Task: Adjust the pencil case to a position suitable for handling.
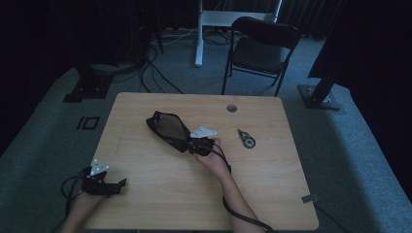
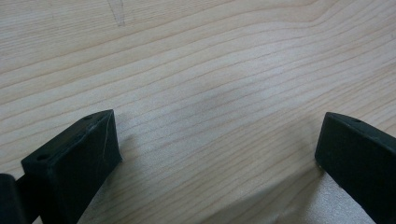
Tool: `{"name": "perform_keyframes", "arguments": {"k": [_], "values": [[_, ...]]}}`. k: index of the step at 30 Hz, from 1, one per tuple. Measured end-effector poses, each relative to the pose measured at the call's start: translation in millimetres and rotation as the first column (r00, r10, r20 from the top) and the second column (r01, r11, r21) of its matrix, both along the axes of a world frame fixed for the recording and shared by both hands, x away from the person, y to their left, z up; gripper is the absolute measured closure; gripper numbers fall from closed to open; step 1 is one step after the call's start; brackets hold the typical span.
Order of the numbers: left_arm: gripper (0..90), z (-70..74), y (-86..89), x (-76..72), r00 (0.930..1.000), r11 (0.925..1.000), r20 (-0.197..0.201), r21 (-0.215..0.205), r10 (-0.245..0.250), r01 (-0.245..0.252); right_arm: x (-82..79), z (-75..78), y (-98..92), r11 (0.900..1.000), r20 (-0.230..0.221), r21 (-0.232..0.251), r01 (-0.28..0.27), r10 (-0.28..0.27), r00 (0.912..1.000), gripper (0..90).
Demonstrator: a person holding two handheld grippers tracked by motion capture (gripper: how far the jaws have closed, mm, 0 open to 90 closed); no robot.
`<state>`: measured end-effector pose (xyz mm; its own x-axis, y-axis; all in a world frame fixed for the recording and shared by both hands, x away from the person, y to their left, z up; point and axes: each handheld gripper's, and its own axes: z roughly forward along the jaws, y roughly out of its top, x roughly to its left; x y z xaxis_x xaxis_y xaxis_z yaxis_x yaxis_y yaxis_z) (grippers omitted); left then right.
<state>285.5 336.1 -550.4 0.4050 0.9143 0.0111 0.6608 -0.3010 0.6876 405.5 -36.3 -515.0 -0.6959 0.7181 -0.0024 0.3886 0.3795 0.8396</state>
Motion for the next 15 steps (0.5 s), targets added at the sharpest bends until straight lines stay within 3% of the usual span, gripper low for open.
{"name": "perform_keyframes", "arguments": {"k": [15], "values": [[0.0,0.1,0.2,0.1,1.0,1.0,-0.001,0.0,0.004,-0.004,-12.8,-1.4,-27.5,0.999,0.0,0.004,0.033,-0.033,0.9995,72.5]]}}
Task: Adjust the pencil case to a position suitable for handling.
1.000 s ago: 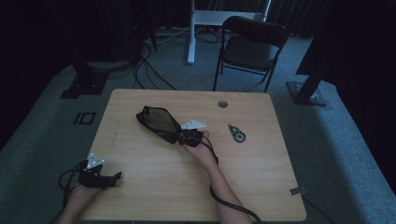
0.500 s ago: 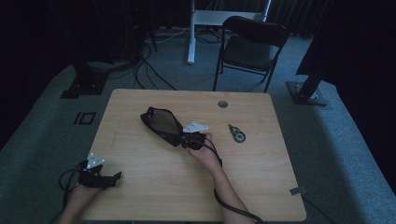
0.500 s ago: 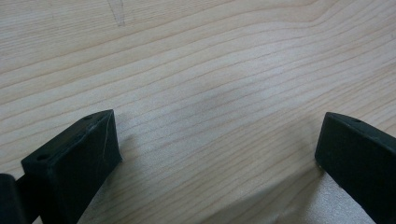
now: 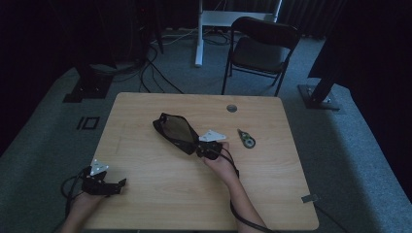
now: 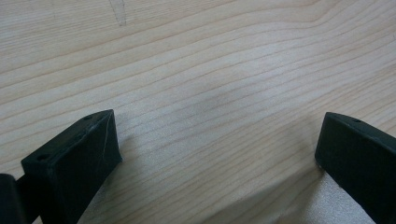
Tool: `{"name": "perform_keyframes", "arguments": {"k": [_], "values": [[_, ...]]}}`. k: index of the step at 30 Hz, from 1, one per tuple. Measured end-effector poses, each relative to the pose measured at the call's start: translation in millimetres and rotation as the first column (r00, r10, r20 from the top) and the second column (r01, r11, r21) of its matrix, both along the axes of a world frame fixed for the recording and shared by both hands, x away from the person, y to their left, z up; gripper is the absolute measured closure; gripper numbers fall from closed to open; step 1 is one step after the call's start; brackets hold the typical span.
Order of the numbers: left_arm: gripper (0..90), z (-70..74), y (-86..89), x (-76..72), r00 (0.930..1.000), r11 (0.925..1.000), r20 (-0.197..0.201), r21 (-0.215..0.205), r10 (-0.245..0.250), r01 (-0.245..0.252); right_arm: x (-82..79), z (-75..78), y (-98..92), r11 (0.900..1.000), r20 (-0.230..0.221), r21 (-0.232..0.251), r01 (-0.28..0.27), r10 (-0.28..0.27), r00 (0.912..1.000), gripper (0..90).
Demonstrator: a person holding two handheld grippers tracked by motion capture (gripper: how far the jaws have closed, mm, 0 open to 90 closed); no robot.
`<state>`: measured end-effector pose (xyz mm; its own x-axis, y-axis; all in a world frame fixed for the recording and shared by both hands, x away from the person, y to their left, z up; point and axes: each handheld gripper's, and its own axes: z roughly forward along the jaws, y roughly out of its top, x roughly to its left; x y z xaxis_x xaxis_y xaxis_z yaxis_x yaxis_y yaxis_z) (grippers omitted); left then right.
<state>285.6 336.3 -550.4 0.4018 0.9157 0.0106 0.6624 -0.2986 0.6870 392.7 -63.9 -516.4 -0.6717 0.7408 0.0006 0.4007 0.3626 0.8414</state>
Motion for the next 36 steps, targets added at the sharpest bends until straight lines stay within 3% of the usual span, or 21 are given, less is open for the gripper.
{"name": "perform_keyframes", "arguments": {"k": [9,14,28,36], "values": [[0.0,-0.1,0.0,0.1,1.0,1.0,0.002,0.0,0.0,0.0,-12.5,-0.3,-22.5,1.0,0.005,-0.007,0.023,-0.023,0.9997,72.6],[0.0,-0.2,0.0,0.0,1.0,1.0,0.002,-0.001,0.0,0.0,-19.5,-1.8,-38.0,0.999,-0.003,0.014,0.049,-0.049,0.9988,72.5],[0.0,-0.2,0.0,0.1,1.0,1.0,0.002,-0.001,0.0,0.0,-43.2,-0.4,-80.8,0.995,0.012,-0.019,0.099,-0.099,0.995,72.6],[0.0,-0.1,0.1,0.3,1.0,1.0,0.002,0.001,-0.001,0.001,-57.7,-2.8,-101.7,0.991,0.008,-0.005,0.132,-0.132,0.9912,72.6]]}}
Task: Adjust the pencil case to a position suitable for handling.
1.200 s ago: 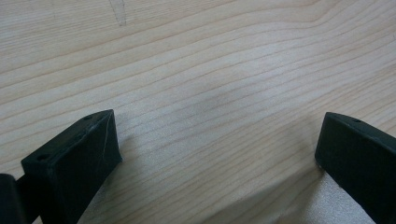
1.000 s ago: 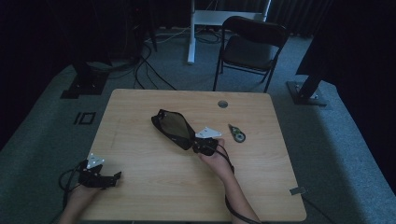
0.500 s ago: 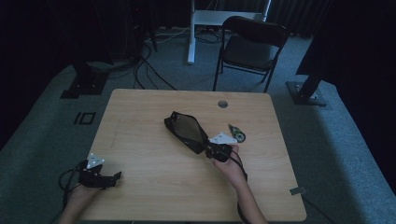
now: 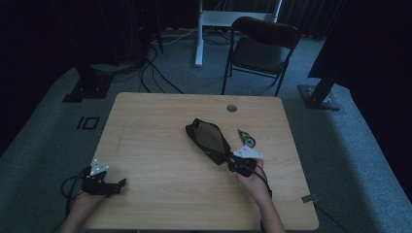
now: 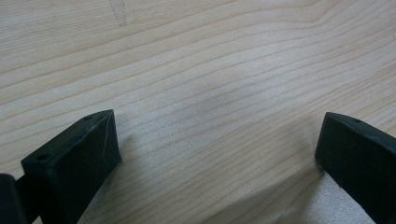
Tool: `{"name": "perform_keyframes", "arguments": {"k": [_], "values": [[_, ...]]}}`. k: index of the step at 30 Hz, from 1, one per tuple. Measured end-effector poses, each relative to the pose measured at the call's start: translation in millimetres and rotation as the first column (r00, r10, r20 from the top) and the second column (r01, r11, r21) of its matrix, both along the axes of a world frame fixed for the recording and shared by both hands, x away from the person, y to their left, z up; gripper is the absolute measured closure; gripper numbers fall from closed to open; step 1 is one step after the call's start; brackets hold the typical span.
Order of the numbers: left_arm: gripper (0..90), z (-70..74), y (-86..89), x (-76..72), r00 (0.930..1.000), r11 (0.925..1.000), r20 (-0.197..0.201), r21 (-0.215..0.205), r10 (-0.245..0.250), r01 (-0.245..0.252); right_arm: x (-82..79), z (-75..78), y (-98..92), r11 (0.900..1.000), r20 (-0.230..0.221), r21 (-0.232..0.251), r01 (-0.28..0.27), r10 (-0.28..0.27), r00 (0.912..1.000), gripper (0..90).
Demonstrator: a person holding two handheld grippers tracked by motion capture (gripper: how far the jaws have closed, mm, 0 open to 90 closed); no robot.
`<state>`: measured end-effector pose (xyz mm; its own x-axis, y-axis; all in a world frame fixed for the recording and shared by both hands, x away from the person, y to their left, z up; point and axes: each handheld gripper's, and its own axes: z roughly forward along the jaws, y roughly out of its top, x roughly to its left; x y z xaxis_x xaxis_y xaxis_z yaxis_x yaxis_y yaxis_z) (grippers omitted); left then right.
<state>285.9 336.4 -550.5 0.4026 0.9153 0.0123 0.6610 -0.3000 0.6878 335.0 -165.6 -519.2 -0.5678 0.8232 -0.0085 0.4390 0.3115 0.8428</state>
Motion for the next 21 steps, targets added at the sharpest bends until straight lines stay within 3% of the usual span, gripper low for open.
{"name": "perform_keyframes", "arguments": {"k": [5,14,17,21], "values": [[0.0,0.0,0.0,0.0,1.0,1.0,0.0,0.0,0.0,0.0,-7.5,0.7,-7.0,1.0,0.01,-0.031,0.006,-0.005,0.9999,72.5],[0.0,0.0,0.1,0.2,1.0,1.0,0.0,0.0,0.0,0.0,-25.8,0.7,-22.1,1.0,0.003,-0.009,0.021,-0.021,0.9998,72.5],[0.0,0.0,0.0,0.2,1.0,1.0,0.0,0.0,0.0,0.0,-32.5,0.6,-24.6,0.999,0.019,-0.037,0.028,-0.027,0.9995,72.5],[0.0,-0.1,0.0,0.1,1.0,1.0,0.0,-0.001,0.0,0.0,-37.7,-0.5,-32.8,0.999,0.013,-0.016,0.044,-0.043,0.999,72.5]]}}
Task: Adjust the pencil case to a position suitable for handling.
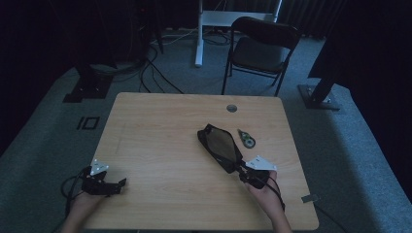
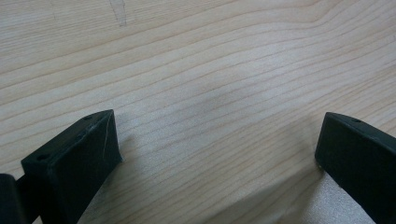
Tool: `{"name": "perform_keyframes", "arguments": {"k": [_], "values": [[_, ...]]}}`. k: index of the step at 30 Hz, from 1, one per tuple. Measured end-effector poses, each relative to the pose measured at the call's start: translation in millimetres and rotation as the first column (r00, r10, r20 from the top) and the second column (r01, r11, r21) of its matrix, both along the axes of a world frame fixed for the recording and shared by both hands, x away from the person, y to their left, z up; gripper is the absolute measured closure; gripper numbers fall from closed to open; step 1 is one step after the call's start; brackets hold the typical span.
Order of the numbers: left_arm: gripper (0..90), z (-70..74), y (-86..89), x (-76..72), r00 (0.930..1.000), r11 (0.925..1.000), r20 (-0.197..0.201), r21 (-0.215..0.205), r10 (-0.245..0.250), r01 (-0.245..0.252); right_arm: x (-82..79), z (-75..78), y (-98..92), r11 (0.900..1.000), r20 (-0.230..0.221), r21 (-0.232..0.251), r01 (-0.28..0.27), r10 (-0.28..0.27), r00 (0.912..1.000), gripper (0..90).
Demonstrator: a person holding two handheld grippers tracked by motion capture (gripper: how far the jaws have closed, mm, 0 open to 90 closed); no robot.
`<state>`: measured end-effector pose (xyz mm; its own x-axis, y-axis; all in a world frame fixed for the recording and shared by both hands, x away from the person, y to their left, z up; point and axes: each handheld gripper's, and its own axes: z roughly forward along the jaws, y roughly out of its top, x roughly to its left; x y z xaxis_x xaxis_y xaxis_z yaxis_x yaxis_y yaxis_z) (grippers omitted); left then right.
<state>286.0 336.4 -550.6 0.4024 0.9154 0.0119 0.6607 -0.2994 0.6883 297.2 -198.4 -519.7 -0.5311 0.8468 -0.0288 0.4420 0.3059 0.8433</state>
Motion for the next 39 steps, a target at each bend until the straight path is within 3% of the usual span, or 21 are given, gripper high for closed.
{"name": "perform_keyframes", "arguments": {"k": [14,24,28,34,38,39], "values": [[0.0,0.0,0.0,0.0,1.0,1.0,0.0,0.0,0.0,0.0,-24.3,-4.4,-13.1,0.999,-0.007,0.013,0.039,-0.039,0.9992,72.5],[0.0,0.0,0.0,0.0,1.0,1.0,0.0,0.0,0.0,0.0,-35.2,-5.0,-14.7,0.999,0.003,-0.012,0.029,-0.029,0.9996,72.0],[0.0,0.0,0.0,0.0,1.0,1.0,0.0,0.0,0.0,0.0,-36.3,-4.1,-13.4,0.999,-0.001,-0.042,0.009,-0.009,1.0,61.2],[0.0,0.0,0.0,0.0,1.0,1.0,0.0,0.0,0.0,0.0,-36.0,0.5,-17.2,1.0,-0.01,0.001,0.015,-0.015,0.9998,43.2],[0.0,0.0,0.0,0.0,1.0,1.0,0.0,0.001,0.0,0.0,-35.1,1.6,-21.1,1.0,-0.015,0.002,-0.004,0.004,0.9999,36.9],[0.0,0.0,0.1,0.0,1.0,1.0,0.0,0.0,0.0,0.0,-34.9,2.0,-23.6,1.0,-0.015,0.023,-0.001,0.002,0.9999,33.4]]}}
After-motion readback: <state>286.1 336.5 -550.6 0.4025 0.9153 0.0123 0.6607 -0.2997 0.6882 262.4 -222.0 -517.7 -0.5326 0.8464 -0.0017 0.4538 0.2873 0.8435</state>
